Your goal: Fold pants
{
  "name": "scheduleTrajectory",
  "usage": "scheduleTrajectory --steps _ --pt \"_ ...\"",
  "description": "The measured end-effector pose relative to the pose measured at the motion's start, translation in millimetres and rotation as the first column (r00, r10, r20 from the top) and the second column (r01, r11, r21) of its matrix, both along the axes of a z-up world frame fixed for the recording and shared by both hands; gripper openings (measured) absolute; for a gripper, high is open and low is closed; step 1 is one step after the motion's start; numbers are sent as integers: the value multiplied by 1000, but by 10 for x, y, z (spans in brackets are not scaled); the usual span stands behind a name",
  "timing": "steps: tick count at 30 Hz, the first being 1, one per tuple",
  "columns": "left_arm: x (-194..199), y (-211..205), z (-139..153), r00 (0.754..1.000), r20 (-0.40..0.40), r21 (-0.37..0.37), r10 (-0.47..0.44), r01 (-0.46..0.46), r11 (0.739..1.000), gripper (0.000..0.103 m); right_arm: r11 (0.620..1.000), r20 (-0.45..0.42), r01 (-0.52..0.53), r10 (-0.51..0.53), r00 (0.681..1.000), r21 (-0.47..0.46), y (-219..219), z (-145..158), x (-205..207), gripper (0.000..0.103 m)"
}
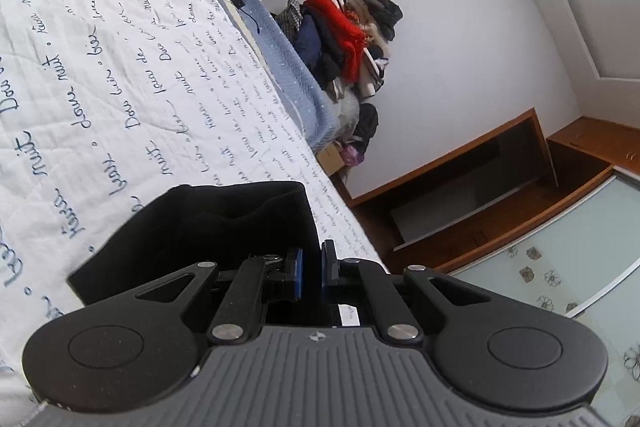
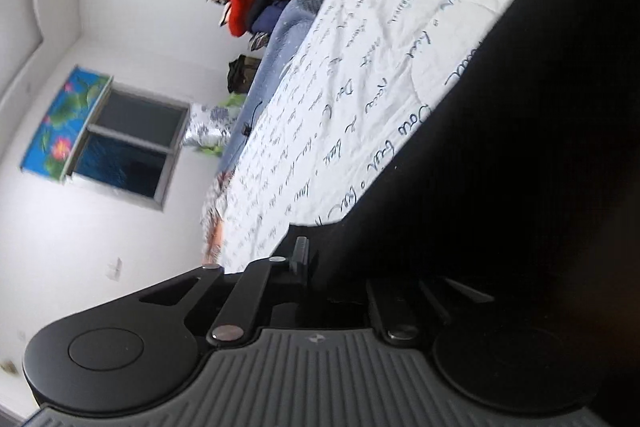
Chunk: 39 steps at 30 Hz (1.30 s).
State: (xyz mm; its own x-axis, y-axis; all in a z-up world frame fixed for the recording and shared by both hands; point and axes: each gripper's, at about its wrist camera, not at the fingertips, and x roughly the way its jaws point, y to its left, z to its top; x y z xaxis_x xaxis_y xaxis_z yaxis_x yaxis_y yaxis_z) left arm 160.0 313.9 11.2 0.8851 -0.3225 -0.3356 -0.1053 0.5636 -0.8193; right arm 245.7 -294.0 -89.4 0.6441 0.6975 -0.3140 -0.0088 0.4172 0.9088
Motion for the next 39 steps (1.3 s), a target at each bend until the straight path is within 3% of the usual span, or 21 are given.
scheduleTrajectory --steps 4,6,8,9,14,17,20,23,24,26,28,30,34,39 --pt "-88 131 -159 1000 -22 36 5 -4 999 10 999 45 -4 2 999 42 13 130 -401 6" --pt "-30 218 -469 989 -143 67 24 -14 998 9 999 -9 -27 28 1000 42 75 -98 -589 6" --pt "-5 321 -840 956 -290 -15 37 -43 999 10 999 -133 -26 31 991 40 118 -472 -643 6" --pt "-28 335 -935 947 -319 -19 45 -54 998 10 999 -152 -28 34 988 46 140 -583 -654 3" --pt "-108 331 -862 962 -269 -8 43 -47 999 9 998 -53 -57 59 997 29 134 -291 -608 4" --pt "-49 331 -832 960 -277 28 31 -24 999 12 997 -24 -71 72 997 31 129 -196 -563 4" --pt "24 360 -979 939 -343 28 35 -27 999 16 996 -58 -93 93 994 16 165 -313 -552 4" --pt "-9 323 -879 943 -330 39 37 -25 999 16 995 -122 -96 99 988 29 187 -455 -603 4" --pt "-25 291 -813 947 -319 68 39 -18 998 20 994 -106 -100 103 989 37 190 -421 -637 4" --pt "-20 253 -813 924 -374 136 80 -30 990 32 995 -72 -97 98 993 18 183 -352 -661 4" --pt "-16 293 -930 900 -424 116 98 -54 992 40 996 -98 -88 88 991 2 159 -464 -642 4" --pt "-108 311 -884 905 -410 69 114 -94 993 42 997 -93 -72 75 993 32 136 -574 -647 3" --pt "-356 52 -415 948 -273 214 162 -104 971 45 996 -118 -73 78 990 44 114 -515 -660 6" --pt "-517 -672 53 996 -84 324 31 -2 946 49 958 -131 52 -16 991 281 -205 -704 -797 9"
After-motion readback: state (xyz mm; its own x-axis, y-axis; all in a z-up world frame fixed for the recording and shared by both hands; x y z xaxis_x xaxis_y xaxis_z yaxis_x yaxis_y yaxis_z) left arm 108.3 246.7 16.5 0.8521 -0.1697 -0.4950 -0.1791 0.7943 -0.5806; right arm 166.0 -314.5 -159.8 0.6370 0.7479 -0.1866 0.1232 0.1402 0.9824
